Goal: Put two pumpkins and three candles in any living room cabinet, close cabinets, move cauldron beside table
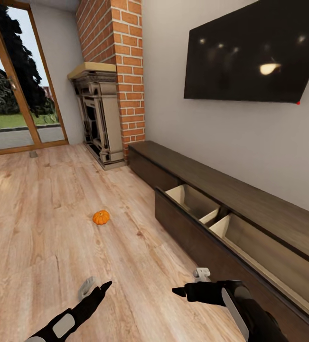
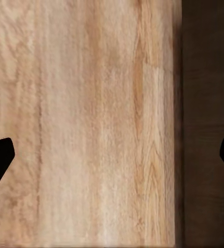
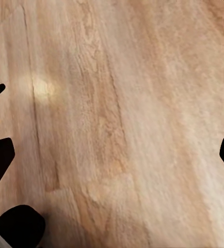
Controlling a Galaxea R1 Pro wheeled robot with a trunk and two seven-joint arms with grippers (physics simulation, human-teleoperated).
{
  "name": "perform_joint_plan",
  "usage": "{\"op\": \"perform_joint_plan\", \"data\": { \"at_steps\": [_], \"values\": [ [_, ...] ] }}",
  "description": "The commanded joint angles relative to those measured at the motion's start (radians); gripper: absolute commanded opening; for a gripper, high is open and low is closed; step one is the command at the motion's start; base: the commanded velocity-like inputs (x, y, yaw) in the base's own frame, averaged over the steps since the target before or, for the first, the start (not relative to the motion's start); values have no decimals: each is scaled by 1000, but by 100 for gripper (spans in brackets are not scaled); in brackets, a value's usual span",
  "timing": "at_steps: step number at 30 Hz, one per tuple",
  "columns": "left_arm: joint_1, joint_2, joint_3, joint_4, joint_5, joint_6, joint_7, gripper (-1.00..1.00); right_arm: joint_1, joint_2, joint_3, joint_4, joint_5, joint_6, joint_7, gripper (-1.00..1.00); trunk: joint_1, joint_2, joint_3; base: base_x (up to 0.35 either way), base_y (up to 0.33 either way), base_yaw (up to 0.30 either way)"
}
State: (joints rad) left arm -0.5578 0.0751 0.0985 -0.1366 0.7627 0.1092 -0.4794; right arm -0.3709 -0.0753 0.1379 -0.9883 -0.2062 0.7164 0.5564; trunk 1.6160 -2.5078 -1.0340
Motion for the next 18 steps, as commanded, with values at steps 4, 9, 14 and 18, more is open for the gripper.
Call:
{"op": "perform_joint_plan", "data": {
  "at_steps": [4, 9, 14, 18],
  "values": [
    [-1, -10, 9, 0, -5, 10, -3, 100, 0, -1, 2, -1, -7, 6, -3, 100, 0, 0, 4, 0, 0, 176],
    [-1, -14, 9, 0, -16, 10, -2, 100, 0, 0, 2, -1, -7, 6, -3, 100, 0, 0, 11, 0, 0, 176],
    [-1, -16, 9, 0, -18, 10, 1, 100, 0, -1, 1, -1, -7, 6, -3, 100, 0, 0, 18, 0, 0, 176],
    [-1, -22, 9, 0, -19, 10, 57, 100, 0, -1, 1, -1, -7, 6, -3, 100, 0, 0, 23, 0, 0, 179]
  ]
}}
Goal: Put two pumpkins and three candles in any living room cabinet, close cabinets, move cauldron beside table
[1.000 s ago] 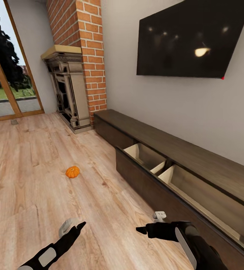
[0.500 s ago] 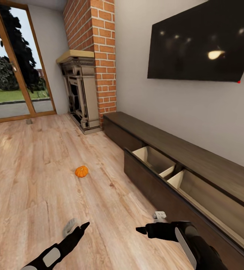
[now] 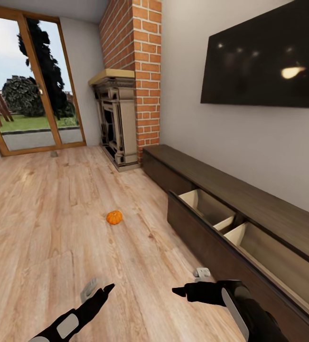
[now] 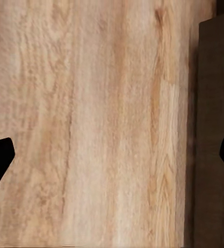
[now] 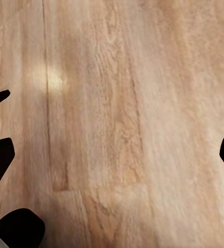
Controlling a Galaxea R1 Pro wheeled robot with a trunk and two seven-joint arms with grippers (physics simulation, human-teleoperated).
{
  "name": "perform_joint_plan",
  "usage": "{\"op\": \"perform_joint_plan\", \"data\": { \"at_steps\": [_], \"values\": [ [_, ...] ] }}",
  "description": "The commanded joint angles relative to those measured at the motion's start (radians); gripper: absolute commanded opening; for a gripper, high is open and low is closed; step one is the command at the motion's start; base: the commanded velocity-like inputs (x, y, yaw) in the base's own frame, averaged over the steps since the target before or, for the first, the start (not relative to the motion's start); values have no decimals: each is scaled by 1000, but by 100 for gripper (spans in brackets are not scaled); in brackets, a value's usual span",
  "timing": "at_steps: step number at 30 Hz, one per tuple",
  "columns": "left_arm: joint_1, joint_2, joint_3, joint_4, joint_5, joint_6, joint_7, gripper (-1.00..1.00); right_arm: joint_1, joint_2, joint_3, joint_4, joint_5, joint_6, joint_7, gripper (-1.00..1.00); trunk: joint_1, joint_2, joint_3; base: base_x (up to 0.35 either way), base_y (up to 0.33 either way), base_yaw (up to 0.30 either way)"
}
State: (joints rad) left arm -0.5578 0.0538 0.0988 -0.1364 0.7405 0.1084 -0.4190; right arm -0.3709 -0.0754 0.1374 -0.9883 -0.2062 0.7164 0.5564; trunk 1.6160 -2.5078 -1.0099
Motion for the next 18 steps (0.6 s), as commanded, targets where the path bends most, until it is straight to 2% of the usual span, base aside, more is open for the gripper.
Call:
{"op": "perform_joint_plan", "data": {
  "at_steps": [1, 7, 18],
  "values": [
    [-1, -6, 9, 0, 3, 10, 4, 100, 0, -1, 1, -1, -7, 6, -3, 100, 0, 0, 0, 0, 0, 187],
    [-1, -19, 9, -1, 3, 10, 17, 100, 0, -1, 1, -1, -7, 6, -3, 100, 0, 0, 8, 0, 0, 191],
    [-1, -20, 7, 0, 3, 10, 20, 100, 0, -1, -1, -1, -7, 6, -3, 100, 0, 0, 20, 0, 0, 203]
  ]
}}
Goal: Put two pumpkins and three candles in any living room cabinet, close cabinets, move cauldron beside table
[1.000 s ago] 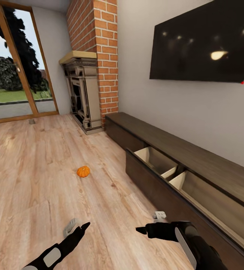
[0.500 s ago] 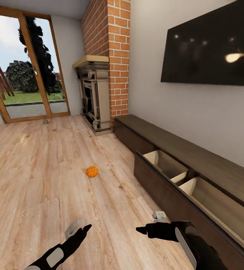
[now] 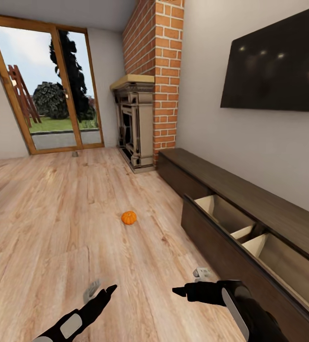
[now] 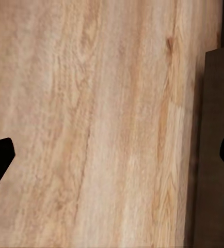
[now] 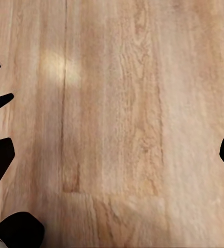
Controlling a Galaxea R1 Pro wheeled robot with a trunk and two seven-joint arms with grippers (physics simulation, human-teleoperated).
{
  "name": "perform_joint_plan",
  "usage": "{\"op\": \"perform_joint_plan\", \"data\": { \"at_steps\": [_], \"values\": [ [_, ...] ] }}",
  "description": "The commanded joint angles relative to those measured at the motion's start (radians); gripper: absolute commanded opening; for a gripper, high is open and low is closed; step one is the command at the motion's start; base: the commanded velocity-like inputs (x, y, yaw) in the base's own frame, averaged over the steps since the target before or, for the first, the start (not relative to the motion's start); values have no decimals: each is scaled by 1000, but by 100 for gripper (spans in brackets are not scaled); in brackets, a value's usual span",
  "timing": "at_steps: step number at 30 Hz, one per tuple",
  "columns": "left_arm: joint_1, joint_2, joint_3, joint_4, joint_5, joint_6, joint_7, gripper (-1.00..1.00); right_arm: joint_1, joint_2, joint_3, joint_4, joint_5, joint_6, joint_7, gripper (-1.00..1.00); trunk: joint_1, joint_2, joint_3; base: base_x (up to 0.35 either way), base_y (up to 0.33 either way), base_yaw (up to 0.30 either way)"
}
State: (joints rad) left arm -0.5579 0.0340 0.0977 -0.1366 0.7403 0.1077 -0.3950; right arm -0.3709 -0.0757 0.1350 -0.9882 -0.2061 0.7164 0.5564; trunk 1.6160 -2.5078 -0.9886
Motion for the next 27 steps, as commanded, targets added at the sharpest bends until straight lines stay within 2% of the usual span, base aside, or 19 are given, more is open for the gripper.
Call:
{"op": "perform_joint_plan", "data": {
  "at_steps": [1, 10, 16, 27],
  "values": [
    [-1, 0, 8, 0, 4, 10, -4, 100, 0, -1, 2, -1, -7, 6, -3, 100, 0, 0, 0, 0, 0, 240],
    [-1, 0, 8, 0, 4, 10, -3, 100, 0, -1, 0, -1, -7, 7, -3, 100, 0, 0, 3, 53, 0, 240],
    [-1, 0, 9, 0, 4, 10, -3, 100, 0, -1, -1, -1, -8, 6, -3, 100, 0, 0, 3, 294, 3, 42],
    [-1, -1, 8, 0, 4, 10, -2, 100, 0, -1, -3, -1, -10, 3, -2, 100, 0, 0, 3, 331, 111, 1]
  ]
}}
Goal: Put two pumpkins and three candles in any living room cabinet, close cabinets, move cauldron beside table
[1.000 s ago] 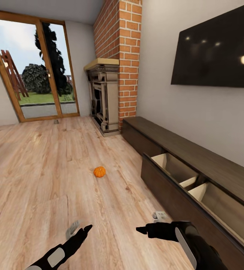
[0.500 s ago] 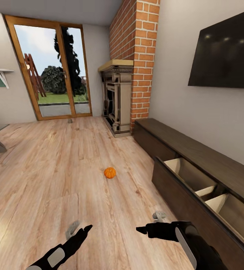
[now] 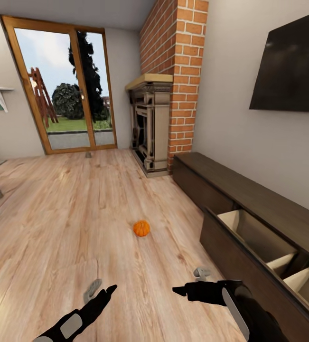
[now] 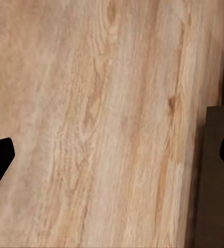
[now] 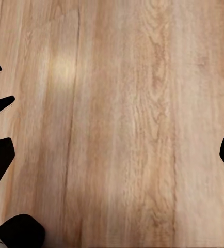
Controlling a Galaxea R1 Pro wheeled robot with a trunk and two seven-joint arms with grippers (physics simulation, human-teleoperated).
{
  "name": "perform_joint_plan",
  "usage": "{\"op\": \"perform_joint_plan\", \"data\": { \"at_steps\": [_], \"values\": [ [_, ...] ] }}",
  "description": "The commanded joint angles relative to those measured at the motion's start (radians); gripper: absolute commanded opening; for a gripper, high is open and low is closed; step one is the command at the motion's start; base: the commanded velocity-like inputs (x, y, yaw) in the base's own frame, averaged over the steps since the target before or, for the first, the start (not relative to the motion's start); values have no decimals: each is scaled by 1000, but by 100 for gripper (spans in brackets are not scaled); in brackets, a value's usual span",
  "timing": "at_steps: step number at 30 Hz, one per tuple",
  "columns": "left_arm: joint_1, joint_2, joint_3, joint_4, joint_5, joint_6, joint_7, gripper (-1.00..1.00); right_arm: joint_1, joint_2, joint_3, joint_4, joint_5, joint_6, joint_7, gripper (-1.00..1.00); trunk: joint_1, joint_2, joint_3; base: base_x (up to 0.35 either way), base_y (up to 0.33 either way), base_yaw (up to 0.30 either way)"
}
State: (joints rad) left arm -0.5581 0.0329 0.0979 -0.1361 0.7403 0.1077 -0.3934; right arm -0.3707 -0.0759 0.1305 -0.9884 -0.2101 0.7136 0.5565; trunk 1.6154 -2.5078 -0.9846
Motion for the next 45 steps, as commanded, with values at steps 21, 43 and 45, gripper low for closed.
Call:
{"op": "perform_joint_plan", "data": {
  "at_steps": [21, 43, 45],
  "values": [
    [0, -3, 8, 0, 2, 10, -4, 100, -1, -1, 0, -1, -6, 8, -4, 100, 0, 0, -1, 316, 173, 0],
    [0, -19, 5, 0, 2, -51, 22, 100, -1, -2, -2, -1, -6, 7, -4, 100, 0, 0, -1, 316, 81, 0],
    [0, -19, 5, 0, 2, -51, 22, 100, -1, -2, -2, 0, -5, 10, -5, 100, 0, 0, -1, 331, -120, 0]
  ]
}}
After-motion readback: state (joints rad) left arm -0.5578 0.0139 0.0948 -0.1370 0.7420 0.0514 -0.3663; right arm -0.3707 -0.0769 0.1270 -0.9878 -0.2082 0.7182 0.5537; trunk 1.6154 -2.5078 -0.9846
